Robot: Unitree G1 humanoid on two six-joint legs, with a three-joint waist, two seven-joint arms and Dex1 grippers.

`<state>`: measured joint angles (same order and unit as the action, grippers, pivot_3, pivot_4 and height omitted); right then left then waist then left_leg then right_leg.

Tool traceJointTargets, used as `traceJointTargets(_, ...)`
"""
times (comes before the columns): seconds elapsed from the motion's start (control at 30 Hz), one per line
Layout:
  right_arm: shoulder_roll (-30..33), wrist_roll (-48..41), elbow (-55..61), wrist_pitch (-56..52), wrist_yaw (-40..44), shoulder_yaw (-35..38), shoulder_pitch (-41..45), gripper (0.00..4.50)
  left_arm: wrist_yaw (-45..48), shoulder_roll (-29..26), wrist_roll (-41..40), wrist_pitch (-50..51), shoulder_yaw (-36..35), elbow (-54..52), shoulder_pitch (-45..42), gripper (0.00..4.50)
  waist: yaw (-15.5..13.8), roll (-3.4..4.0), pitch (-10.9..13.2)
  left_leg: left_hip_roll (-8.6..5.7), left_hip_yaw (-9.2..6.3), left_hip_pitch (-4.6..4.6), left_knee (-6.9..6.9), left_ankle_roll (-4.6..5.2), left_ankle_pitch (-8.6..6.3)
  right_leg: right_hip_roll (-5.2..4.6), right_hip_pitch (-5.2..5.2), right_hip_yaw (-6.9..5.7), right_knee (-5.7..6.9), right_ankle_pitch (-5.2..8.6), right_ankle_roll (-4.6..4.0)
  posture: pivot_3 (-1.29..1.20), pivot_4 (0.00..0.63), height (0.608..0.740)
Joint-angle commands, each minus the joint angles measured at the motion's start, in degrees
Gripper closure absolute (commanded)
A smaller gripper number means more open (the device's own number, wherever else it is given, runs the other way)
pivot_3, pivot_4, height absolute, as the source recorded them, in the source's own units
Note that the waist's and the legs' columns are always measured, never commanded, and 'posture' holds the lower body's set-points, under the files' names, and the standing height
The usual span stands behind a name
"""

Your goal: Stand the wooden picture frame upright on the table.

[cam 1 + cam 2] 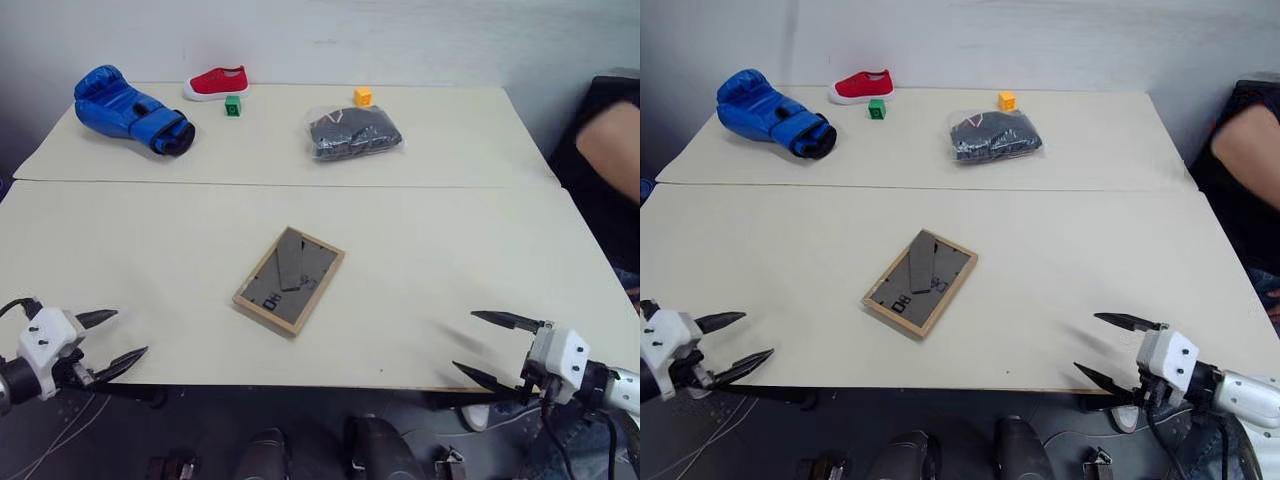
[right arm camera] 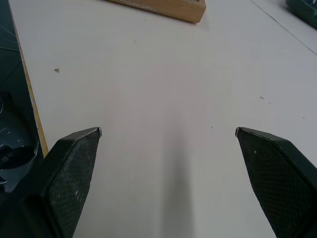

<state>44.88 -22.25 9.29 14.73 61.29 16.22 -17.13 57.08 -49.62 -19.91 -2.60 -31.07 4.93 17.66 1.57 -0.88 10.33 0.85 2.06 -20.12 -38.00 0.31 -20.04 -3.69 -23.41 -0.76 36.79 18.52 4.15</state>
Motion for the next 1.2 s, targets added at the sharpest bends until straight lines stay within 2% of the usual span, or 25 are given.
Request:
traceJointTargets(0.03,-0.64,-0.75,2.71,0.15,0.52,-1.03,0.27,0.02,1.51,-0.56,-1.79,0.77,-1.91,-2.99,1.27,0.0,0.02,0.01,0.0,0.0,0.0,0.0,0.0,-0.01,0.0,0.0,-0.01,0.0,0.0,0.0,-0.01,0.0,0.15,0.74)
traceJointTargets(0.13,-2.33,-1.31,7.15,-6.83,-2.94,-5.71,3.44,0.02,1.16,-0.7,-7.02,9.4,0.5,-8.18,-2.48,0.0,0.02,0.0,0.0,0.01,-0.03,-0.01,0.01,-0.03,-0.01,0.0,-0.02,-0.02,0.02,0.01,-0.02,0.0,0.15,0.74)
traceJointTargets(0.17,-3.08,-1.86,9.57,-11.05,-5.19,-7.71,5.51,0.0,-0.24,-0.73,-7.0,11.44,2.38,-9.45,-5.44,0.18,0.02,0.0,0.0,0.01,-0.03,-0.01,-0.01,-0.03,-0.01,0.0,-0.02,-0.02,0.05,0.01,-0.02,0.0,0.15,0.74)
traceJointTargets(0.23,-4.29,-1.46,12.99,-18.42,-8.83,-11.3,9.48,0.39,-3.89,-0.79,-6.78,17.93,5.98,-11.06,-11.2,0.58,-0.11,0.01,0.0,0.0,-0.06,-0.02,-0.1,-0.06,0.01,-0.01,-0.02,-0.04,0.15,0.01,-0.02,0.0,0.15,0.74)
traceJointTargets(0.3,-5.21,1.5,14.75,-22.66,-10.65,-15.92,13.26,0.97,-6.11,-1.07,-6.38,24.79,10.55,-12.94,-16.63,1.23,-0.13,0.03,-0.02,-0.02,-0.08,-0.03,-0.11,-0.09,0.03,-0.05,-0.04,-0.08,0.21,0.0,-0.02,0.0,0.15,0.74)
traceJointTargets(0.37,-6.74,3.09,15.46,-25.82,-12.11,-20.07,16.3,1.71,-7.98,-1.07,-2.65,26.91,15.77,-13.53,-21.27,1.9,-0.09,0.02,-0.02,-0.03,-0.11,-0.1,-0.08,-0.15,0.05,-0.04,-0.1,-0.12,0.17,0.01,-0.02,0.0,0.15,0.74)
traceJointTargets(0.4,-7.67,5.32,15.0,-25.24,-13.02,-21.98,17.82,2.06,-8.81,-0.59,-0.78,26.77,18.11,-13.18,-23.26,2.24,-0.09,0.02,-0.02,-0.03,-0.1,-0.12,-0.08,-0.42,0.2,0.0,-0.11,-0.12,0.12,0.01,-0.01,0.0,0.15,0.74)
traceJointTargets(0.5,-10.54,11.61,11.45,-23.72,-15.51,-26.84,22.43,3.14,-10.96,1.72,4.01,23.67,23.35,-8.94,-28.12,3.22,0.24,0.01,-0.02,-0.04,0.02,-0.27,-0.09,-0.41,0.21,0.09,-0.25,-0.06,0.22,-0.02,0.04,0.0,0.15,0.74)
traceJointTargets(0.63,-13.32,15.41,3.84,-19.5,-13.96,-31.13,28.71,4.47,-15.18,6.36,7.99,23.21,27.29,-4.37,-31.72,4.45,0.15,0.0,-0.02,-0.04,0.11,-0.27,-0.28,-0.37,0.2,0.13,-0.27,-0.01,0.19,-0.04,0.07,0.0,0.15,0.74)
traceJointTargets(0.77,-17.7,18.0,-1.25,-21.3,-17.52,-32.08,34.25,4.49,-16.64,10.33,8.88,23.35,29.23,-3.82,-32.25,4.48,-0.16,-0.02,-0.04,-0.03,0.07,-0.26,-0.36,-0.38,0.23,0.11,-0.27,-0.02,0.28,-0.04,0.07,0.0,0.15,0.74)
traceJointTargets(0.93,-20.94,20.16,-4.03,-21.46,-19.32,-32.74,37.23,4.49,-16.84,14.69,9.19,21.34,30.73,-3.76,-33.21,4.48,-0.83,-0.03,-0.05,-0.05,0.03,-0.26,-0.41,-0.37,0.23,0.07,-0.22,-0.07,0.31,-0.04,0.07,0.0,0.15,0.74)
traceJointTargets(1.2,-21.12,20.83,-6.04,-21.77,-18.68,-31.67,38.77,4.49,-16.04,18.2,9.45,22.01,33.55,-6.23,-33.36,4.48,-1.24,-0.03,-0.06,-0.06,0.04,-0.28,-0.57,-0.35,0.21,0.07,-0.22,-0.07,0.58,-0.04,0.08,0.0,0.15,0.74)
